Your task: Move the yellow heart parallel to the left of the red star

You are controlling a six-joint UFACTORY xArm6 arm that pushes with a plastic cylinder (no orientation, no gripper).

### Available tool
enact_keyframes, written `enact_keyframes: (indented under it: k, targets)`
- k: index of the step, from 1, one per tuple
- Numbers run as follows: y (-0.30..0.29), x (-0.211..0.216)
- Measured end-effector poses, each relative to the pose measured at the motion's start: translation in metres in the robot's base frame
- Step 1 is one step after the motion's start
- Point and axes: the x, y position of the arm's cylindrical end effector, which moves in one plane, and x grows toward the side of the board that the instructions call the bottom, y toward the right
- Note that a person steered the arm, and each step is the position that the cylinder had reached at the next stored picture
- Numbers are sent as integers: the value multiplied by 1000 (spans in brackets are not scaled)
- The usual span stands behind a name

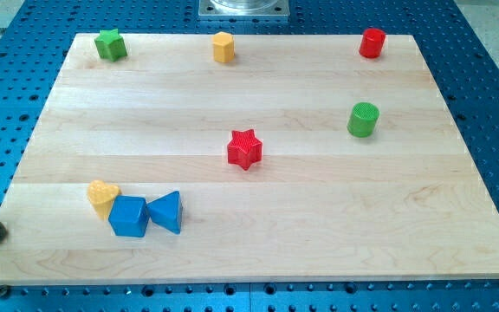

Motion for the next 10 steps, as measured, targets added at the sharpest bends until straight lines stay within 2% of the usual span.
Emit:
enact_keyframes:
  k: [1,4,5,6,7,8,9,10]
  targets:
    - [29,9]
    - [134,-13]
    - [155,-48]
    - [136,-72]
    - [146,-69]
    - [150,-35]
    - [110,-15]
    - [103,-30]
